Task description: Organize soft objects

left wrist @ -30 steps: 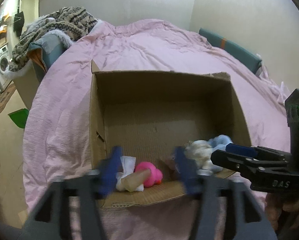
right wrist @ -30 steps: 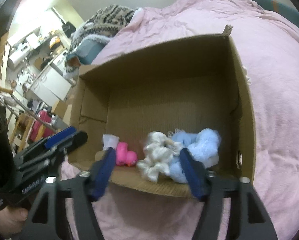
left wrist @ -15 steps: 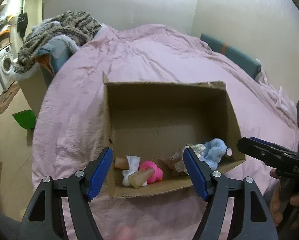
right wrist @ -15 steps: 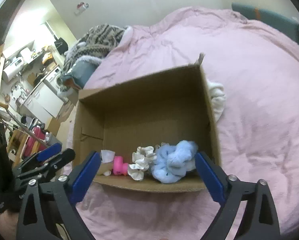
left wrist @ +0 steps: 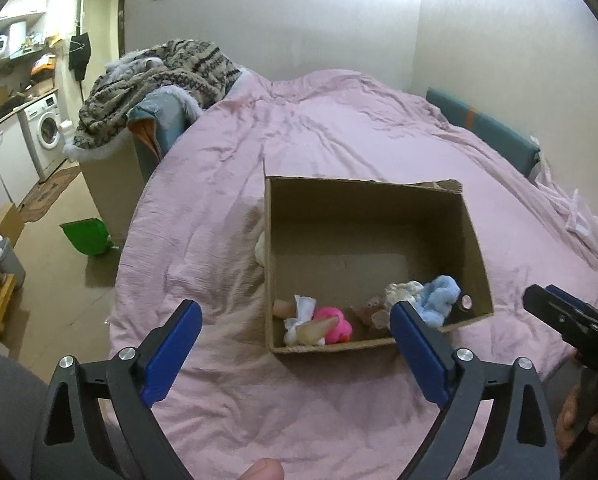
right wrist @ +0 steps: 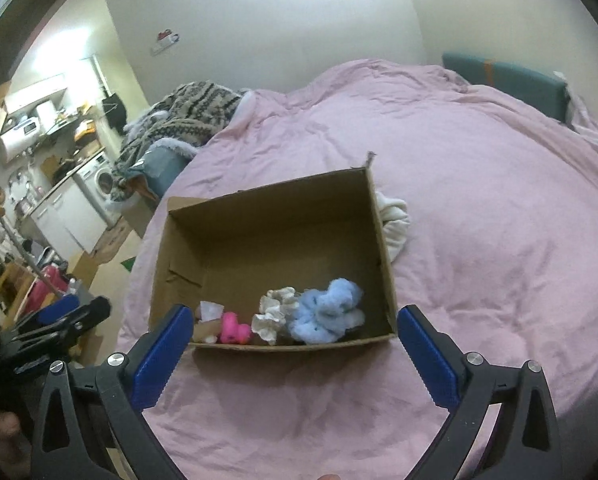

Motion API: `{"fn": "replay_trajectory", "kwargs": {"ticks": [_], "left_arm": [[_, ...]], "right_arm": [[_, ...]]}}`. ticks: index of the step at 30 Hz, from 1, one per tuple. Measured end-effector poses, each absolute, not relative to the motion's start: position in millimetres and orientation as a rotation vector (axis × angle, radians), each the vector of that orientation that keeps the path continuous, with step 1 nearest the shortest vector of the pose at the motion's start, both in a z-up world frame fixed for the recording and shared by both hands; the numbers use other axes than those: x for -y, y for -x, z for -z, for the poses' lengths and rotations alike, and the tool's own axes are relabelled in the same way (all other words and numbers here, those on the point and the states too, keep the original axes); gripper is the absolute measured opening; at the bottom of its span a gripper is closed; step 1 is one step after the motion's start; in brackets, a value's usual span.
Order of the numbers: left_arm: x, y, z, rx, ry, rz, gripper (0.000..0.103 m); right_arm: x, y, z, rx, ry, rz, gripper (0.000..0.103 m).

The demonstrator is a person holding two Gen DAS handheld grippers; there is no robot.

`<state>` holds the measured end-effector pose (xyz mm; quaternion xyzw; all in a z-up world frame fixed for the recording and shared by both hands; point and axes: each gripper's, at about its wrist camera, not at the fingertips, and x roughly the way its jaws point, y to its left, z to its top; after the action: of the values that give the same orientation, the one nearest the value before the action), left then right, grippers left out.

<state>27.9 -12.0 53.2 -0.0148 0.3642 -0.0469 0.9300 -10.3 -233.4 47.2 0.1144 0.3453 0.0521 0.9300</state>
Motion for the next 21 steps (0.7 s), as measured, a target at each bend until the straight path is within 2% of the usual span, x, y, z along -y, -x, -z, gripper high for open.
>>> {"fn": "replay_trajectory", "kwargs": {"ticks": [10,21], "left_arm": [[14,1,-48,-0.722,0.005,0.008,0.095],[27,-17,-25,-0.791,-0.003,0.023,0.095]], "right_arm": [[220,16,-36,-0.709,-0.137,-0.040,0.103],[221,7,-22,-0.736,-0.107,0.003,0.103]]}}
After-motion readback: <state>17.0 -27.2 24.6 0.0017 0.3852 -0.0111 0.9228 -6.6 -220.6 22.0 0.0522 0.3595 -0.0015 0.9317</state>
